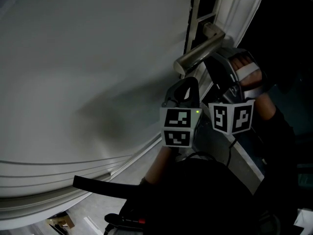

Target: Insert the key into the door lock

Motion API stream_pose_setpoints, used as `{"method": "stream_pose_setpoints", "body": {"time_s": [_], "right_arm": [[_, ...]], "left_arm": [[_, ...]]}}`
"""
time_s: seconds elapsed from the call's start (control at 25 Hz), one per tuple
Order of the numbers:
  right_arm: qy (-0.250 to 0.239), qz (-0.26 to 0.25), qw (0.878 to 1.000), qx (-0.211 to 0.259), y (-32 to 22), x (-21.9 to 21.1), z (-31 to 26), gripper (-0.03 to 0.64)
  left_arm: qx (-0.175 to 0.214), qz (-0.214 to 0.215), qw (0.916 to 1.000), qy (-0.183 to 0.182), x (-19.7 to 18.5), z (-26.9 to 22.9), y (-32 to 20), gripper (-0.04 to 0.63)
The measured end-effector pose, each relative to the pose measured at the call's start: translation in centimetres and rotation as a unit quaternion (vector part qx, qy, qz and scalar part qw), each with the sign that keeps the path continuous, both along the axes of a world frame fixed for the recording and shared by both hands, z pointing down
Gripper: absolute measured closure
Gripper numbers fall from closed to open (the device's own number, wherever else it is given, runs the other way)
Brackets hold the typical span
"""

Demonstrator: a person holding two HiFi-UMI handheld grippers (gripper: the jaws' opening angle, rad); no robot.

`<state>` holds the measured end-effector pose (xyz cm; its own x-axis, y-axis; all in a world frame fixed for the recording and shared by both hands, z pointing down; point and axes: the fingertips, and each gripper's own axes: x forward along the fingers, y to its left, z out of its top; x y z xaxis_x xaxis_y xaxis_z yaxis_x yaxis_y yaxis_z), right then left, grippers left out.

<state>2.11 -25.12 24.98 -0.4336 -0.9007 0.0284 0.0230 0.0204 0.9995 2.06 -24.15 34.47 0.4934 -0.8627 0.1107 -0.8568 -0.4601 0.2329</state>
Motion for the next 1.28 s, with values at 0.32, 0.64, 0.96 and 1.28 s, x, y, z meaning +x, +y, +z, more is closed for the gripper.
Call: {"method": "stream_pose_setpoints", "body": {"time_s": [0.32, 0.64, 0.96, 1.28], "right_arm": [[0.001, -0.003, 1.000, -0.001, -0.10, 0.06, 0.00, 0.604], [0.000, -0.003, 1.000, -0.002, -0.07, 0.04, -0.03, 0.604], [-0.006, -0.003, 1.000, -0.002, -0.06, -0.01, 0.03, 0.604], [-0.004, -0.003, 1.000, 0.000, 0.02, 0.05, 0.05, 0.604]], "left_arm": [[0.001, -0.006, 1.0000, -0.001, -0.21, -0.13, -0.14, 0.595], [0.001, -0.010, 0.9999, -0.003, -0.40, -0.15, -0.17, 0.595], [0.001, -0.013, 0.9999, -0.004, -0.48, -0.07, -0.08, 0.595], [-0.004, -0.018, 0.9998, 0.000, -0.65, 0.36, 0.04, 0.595]]}}
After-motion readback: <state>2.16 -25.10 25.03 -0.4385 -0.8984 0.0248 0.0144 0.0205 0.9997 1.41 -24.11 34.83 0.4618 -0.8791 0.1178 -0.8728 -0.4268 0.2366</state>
